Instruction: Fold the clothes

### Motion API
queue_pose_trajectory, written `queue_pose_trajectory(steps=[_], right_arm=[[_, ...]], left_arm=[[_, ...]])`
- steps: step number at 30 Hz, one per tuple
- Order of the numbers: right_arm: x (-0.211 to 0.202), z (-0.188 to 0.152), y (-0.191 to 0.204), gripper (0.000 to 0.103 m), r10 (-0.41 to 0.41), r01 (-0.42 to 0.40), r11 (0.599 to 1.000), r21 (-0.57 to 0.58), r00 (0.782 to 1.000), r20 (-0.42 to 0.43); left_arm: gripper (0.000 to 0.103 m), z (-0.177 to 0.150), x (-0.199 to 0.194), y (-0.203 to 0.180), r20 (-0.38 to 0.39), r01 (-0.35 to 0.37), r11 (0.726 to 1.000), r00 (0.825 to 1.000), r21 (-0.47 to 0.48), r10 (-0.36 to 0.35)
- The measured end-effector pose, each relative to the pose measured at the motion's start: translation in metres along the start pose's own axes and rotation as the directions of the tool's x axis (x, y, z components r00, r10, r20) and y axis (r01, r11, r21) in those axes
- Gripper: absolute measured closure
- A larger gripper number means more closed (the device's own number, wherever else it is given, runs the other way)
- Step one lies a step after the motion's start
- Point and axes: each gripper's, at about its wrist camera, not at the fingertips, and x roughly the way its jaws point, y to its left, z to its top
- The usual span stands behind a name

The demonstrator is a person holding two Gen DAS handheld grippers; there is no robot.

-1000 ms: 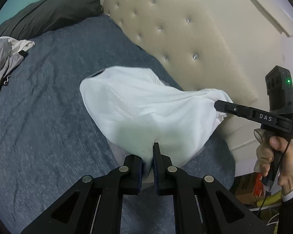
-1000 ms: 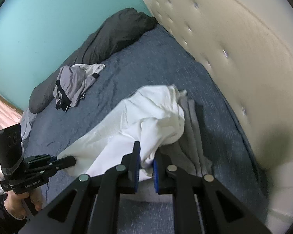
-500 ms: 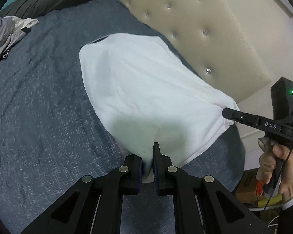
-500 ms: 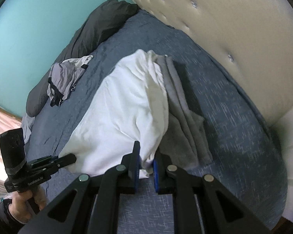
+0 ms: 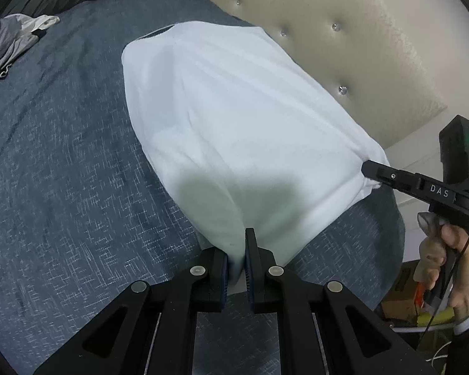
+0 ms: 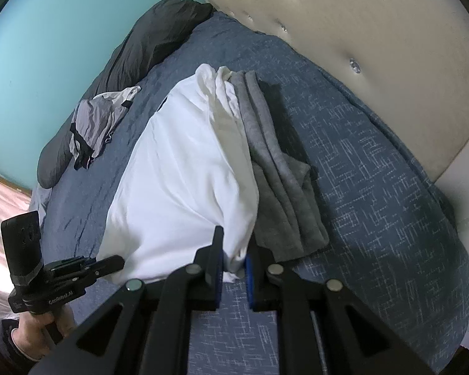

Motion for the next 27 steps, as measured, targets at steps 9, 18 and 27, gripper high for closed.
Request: queue_pose_trajectory(steps=[9,18,27], right_arm=[[-0.009,0.005,-0.001,0.093,0.023,-0.023,1.0,0.008,0.999,0.033],[-0.031,0.036,0.018,0.093,0.045,-0.044,0.999,-0.008,0.995,0.086],[-0.061,0.114,0.067,0.093,0.064,-0.055,0.996,-0.065,0.987,0.145]], left_arm=[[0.094,0.005,-0.018,-0.002,0.03,0.031,1.0,0.999,-0.007,-0.03],[0.094,0.054,-0.066,-0.01,0.091,0.079,0.997,0.993,0.001,-0.079],[0.094,0.139,-0.127,-0.003,0.154,0.067,0.998,0.986,0.014,-0.068]])
